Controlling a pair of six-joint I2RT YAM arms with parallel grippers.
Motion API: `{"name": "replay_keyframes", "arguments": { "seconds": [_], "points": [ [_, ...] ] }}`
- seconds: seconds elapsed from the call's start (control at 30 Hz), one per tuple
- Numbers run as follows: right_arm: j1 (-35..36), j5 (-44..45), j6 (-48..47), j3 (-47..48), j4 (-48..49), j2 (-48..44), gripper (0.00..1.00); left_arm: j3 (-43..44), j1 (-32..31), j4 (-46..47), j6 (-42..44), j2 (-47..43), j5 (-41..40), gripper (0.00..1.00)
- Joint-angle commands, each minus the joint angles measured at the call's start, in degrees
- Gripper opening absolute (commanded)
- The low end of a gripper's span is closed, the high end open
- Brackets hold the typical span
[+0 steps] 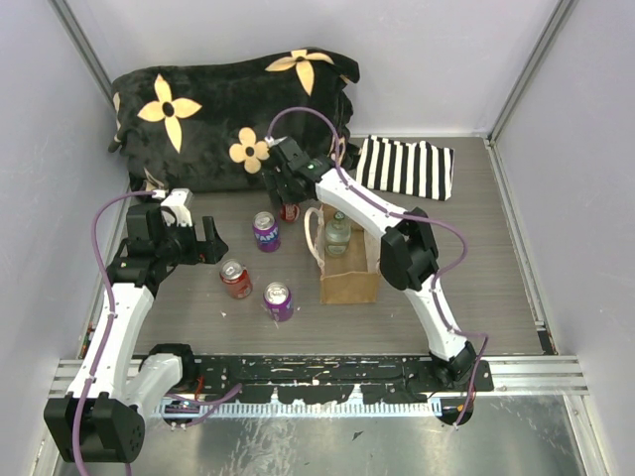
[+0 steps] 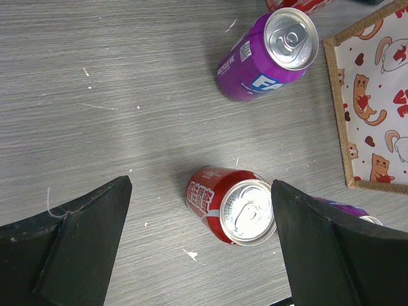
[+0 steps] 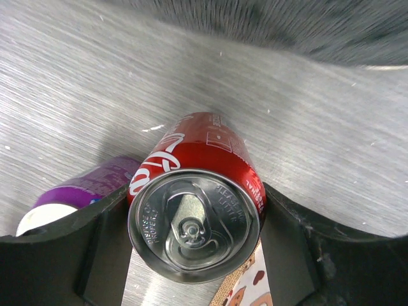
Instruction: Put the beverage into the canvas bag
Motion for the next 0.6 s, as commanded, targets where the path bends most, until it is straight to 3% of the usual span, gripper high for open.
{"name": "replay_keyframes", "arguments": {
  "seconds": [0.0,0.37,0.57],
  "points": [
    [-0.17,3.07,-1.43,3.95,9.23,-12.00,0.01,0.28,-0.15,0.02,0.01,-0.53,1.18,0.98],
    [-2.45,11.87,-2.86,0.69,15.18,-24.31,0.01,0.57,-0.15,-0.18,-0.17,-0.77,1.41,0.98],
    [-6.78,14.12,-2.64,-2.88,11.30,-30.95,0.01,0.45,-0.15,0.13,-0.43,-0.59,1.59,0.98]
  ]
}}
